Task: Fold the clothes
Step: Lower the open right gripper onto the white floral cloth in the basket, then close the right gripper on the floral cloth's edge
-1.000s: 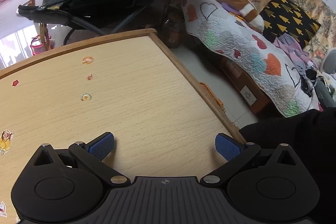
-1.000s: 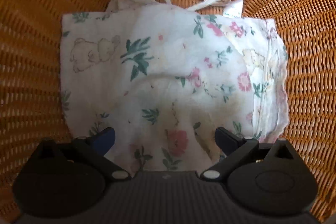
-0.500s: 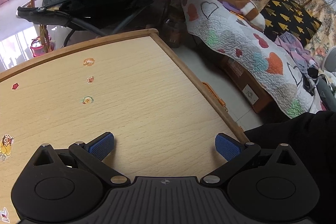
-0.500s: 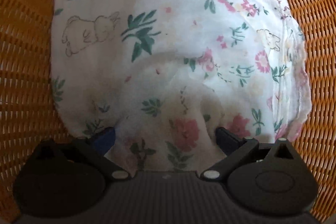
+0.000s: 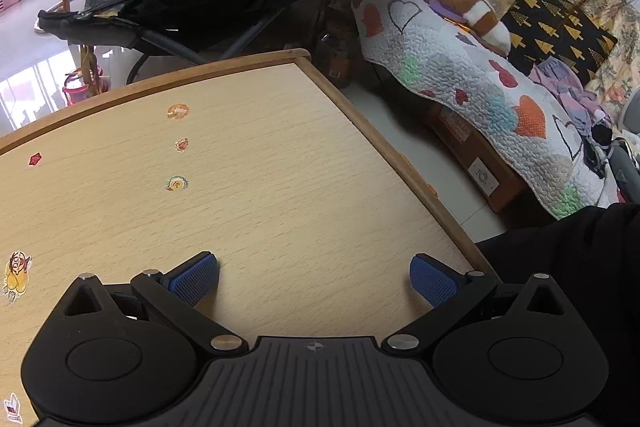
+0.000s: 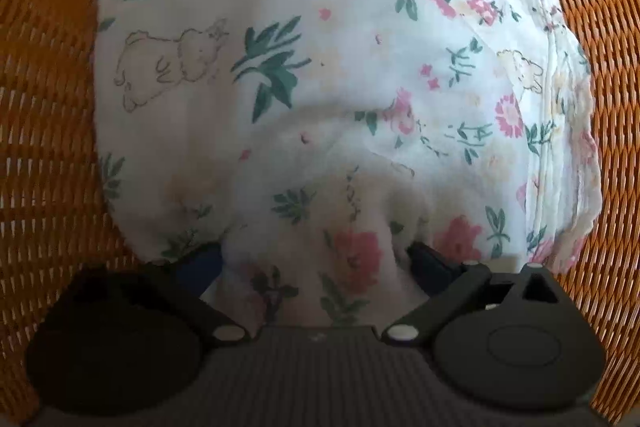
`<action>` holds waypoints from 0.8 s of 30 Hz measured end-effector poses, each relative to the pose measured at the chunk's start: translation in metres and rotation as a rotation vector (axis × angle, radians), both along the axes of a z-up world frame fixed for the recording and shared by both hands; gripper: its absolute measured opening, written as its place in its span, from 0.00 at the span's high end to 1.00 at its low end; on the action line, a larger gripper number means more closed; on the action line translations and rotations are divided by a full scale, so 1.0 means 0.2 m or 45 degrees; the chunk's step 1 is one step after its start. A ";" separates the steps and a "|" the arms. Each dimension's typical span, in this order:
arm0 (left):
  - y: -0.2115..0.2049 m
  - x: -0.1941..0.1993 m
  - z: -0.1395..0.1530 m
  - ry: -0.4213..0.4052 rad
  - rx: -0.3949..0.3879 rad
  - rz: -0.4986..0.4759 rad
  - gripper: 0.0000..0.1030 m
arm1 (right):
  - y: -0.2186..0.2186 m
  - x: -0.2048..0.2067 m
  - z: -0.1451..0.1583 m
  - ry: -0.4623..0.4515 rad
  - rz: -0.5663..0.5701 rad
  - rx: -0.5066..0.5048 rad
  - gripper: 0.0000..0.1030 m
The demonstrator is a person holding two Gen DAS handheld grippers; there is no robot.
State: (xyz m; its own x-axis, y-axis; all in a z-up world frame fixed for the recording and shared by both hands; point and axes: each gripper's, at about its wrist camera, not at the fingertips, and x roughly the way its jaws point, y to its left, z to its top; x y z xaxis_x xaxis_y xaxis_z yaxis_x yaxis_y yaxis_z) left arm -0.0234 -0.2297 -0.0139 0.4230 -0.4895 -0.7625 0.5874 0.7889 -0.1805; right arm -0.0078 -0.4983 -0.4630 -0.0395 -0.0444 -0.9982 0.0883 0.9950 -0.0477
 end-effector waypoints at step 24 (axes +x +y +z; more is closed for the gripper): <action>0.05 -0.07 0.04 0.004 -0.037 0.027 0.00 | 0.02 0.08 0.18 0.032 0.082 0.067 0.92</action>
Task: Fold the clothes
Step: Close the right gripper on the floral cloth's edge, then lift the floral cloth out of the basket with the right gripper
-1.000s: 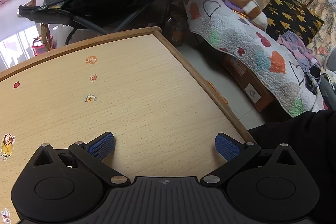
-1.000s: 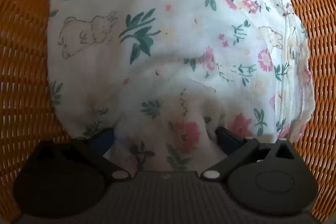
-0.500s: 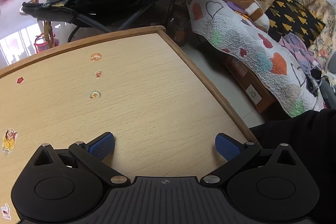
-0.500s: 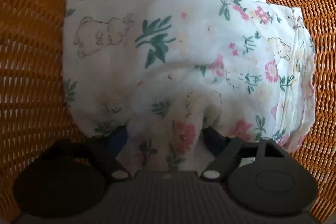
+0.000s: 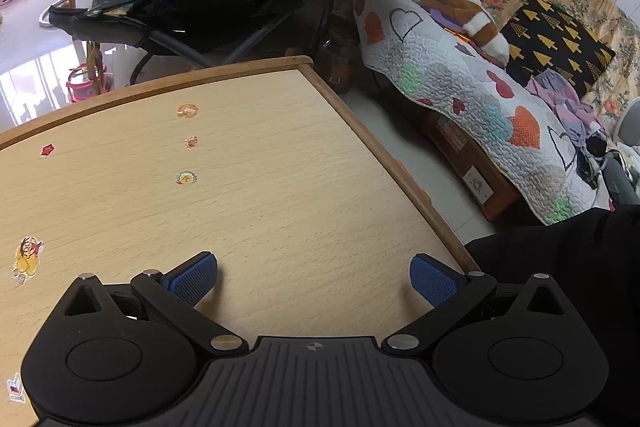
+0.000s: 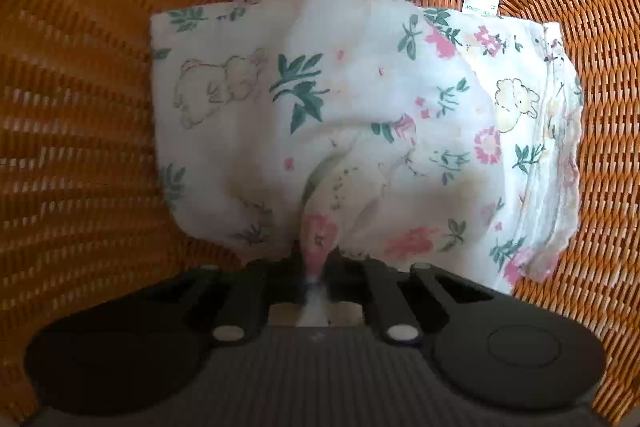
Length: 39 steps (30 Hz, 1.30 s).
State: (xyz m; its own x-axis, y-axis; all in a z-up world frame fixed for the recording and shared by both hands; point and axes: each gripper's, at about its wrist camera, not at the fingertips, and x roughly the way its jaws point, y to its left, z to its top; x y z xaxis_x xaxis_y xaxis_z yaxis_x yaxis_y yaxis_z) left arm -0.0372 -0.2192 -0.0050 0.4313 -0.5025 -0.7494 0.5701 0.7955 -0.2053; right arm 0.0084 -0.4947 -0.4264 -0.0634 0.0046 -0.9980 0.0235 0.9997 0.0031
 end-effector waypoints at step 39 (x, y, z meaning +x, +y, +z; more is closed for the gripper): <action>0.32 -0.45 0.46 -0.121 -0.038 0.069 0.00 | -0.04 -0.36 1.32 -0.432 -0.222 -0.120 0.93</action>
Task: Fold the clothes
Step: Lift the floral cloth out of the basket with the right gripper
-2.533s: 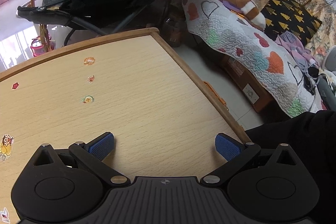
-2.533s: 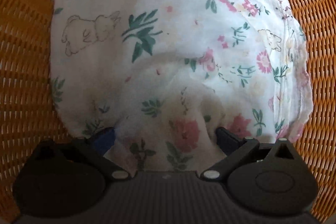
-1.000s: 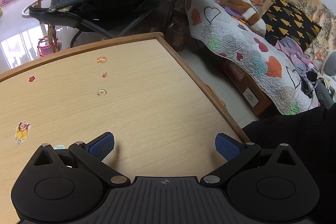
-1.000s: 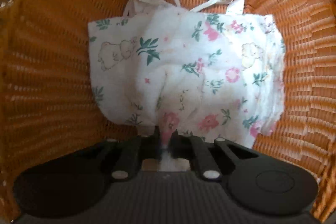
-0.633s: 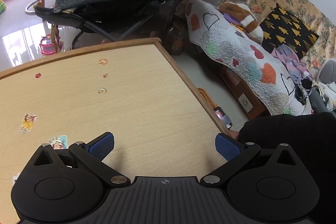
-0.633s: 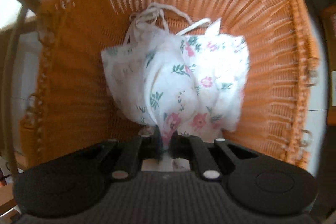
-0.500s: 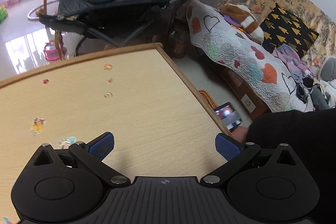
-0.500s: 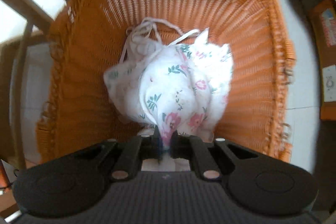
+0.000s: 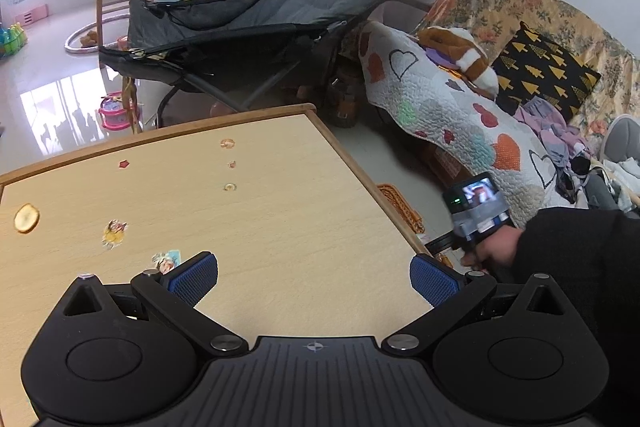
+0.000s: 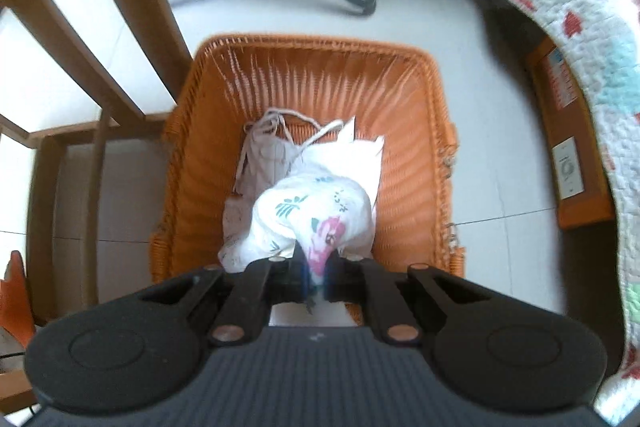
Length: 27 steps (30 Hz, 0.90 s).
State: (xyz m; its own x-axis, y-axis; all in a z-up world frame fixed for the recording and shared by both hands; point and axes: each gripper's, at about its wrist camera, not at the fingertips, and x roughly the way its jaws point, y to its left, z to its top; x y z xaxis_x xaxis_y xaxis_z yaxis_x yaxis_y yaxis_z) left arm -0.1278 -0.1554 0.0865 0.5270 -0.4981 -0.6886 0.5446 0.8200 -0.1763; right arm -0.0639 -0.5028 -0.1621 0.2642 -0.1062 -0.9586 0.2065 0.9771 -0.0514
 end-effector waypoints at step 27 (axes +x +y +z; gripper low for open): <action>0.40 -0.27 0.17 -0.063 -0.014 0.097 0.00 | 0.31 -0.33 1.14 -0.503 0.044 -0.151 0.93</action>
